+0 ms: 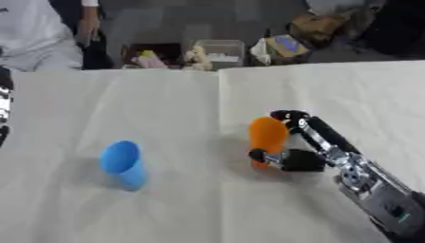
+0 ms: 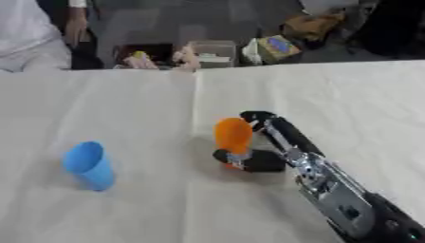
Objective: Pour the contents of one cup into another cup.
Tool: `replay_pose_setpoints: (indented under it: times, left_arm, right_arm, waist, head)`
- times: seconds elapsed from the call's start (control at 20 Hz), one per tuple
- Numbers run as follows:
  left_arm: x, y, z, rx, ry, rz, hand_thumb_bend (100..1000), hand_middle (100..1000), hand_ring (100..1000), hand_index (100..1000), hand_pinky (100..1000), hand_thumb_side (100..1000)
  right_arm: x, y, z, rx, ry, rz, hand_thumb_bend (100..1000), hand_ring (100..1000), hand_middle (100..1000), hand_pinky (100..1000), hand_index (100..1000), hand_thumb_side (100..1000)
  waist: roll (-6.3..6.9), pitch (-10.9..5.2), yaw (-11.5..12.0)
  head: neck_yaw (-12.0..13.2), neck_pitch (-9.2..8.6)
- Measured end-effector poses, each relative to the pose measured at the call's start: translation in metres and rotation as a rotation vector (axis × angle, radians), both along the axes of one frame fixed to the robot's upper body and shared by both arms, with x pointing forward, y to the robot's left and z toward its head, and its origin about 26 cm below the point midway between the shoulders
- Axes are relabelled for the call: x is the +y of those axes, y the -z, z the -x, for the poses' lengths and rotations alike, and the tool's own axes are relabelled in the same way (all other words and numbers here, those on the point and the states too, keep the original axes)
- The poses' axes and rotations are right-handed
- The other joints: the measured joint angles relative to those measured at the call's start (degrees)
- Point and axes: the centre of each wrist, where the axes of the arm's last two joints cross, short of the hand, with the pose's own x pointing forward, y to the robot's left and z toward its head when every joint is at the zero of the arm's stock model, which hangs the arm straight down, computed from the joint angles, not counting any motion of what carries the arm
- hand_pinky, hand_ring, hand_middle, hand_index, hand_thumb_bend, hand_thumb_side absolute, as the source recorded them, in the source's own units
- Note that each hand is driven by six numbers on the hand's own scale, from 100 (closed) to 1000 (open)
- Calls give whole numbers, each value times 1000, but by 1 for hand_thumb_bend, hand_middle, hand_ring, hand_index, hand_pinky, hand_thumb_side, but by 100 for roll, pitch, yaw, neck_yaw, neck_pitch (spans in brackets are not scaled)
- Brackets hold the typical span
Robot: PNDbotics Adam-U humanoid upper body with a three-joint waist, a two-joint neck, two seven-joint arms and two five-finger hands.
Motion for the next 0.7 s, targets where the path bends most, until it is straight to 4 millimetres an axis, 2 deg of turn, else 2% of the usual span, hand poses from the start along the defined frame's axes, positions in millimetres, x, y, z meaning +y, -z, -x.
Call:
replay_pose_setpoints:
  times: [0.4, 0.7]
  left_arm:
    - [-1, -1, 0, -2, 9, -1, 100, 829, 782, 934, 618, 906]
    - [-1, -2, 0, -4, 12, -2, 100, 830, 782, 934, 617, 906]
  right_arm:
    - [2, 0, -4, -13, -2, 1, 680, 800, 821, 812, 920, 623]
    - [1, 0, -5, -7, -24, 32, 692, 809, 831, 828, 938, 661]
  waist:
    - [3, 16, 16]
    - [-9, 25, 37]
  head:
    - [-14, -27]
    - [-15, -28]
